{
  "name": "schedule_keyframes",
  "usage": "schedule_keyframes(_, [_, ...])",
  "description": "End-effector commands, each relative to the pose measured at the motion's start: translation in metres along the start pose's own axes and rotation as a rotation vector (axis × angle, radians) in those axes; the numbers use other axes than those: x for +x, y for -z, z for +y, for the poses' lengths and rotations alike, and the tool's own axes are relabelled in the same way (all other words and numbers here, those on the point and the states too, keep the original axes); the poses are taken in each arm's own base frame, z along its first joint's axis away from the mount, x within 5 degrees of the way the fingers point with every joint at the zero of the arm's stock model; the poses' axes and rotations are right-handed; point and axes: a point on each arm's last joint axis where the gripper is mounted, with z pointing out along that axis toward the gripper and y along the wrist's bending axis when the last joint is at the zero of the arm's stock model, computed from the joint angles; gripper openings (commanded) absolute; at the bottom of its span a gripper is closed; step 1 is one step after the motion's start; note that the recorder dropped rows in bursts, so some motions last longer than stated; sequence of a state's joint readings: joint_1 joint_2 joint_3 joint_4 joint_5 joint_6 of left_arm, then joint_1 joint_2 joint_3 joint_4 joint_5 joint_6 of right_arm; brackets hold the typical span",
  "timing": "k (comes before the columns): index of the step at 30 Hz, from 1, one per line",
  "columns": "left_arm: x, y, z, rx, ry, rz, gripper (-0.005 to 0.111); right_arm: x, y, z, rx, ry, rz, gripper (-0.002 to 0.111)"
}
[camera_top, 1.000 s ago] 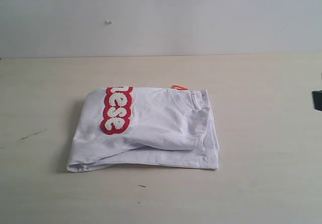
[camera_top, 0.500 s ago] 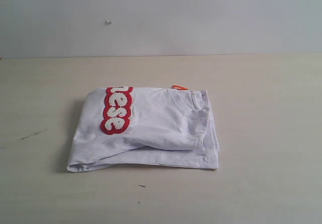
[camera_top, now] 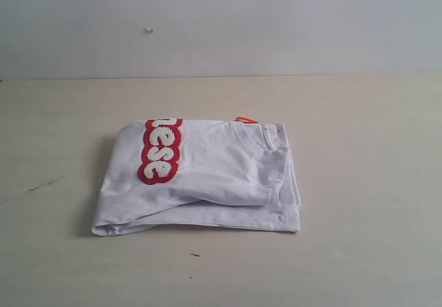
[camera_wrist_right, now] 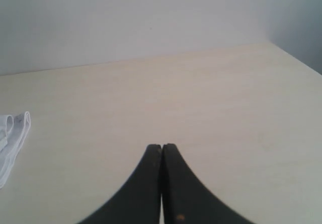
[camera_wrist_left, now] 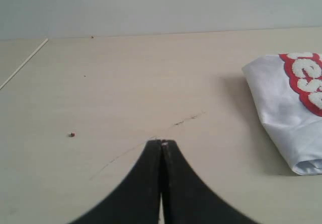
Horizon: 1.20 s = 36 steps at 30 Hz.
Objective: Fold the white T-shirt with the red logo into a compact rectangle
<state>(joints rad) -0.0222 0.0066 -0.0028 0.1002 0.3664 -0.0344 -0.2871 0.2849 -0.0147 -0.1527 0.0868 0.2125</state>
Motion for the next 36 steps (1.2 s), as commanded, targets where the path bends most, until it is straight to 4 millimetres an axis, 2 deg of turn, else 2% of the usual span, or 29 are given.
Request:
schedule_keyframes(1, [-0.0003,0.0002,-0.0002,0.001,0.009,-0.014,0.000,0.0034,-0.0001,-0.0004,0.002,0.002,-0.004,0.000])
schedule_keyframes(12, [-0.0003,0.0002,-0.0002,0.001,0.009,-0.014,0.000,0.0110,0.0002,-0.0021,0.021,0.003,0.079,0.000])
schedule_keyframes(23, [-0.0003,0.0002,-0.0002,0.001,0.009,-0.014,0.000,0.0110,0.0002,-0.0020,0.020,0.014,0.079,0.000])
schedule_keyframes(30, [-0.0003,0.0002,-0.0002,0.001,0.009,-0.014,0.000,0.0113,0.0002,0.0003,-0.010,0.111,0.082,0.000])
schedule_keyframes(36, [-0.0003,0.0002,-0.0002,0.001,0.009,-0.014,0.000,0.0113,0.0002,0.0012,-0.019,0.097,0.082,0.000])
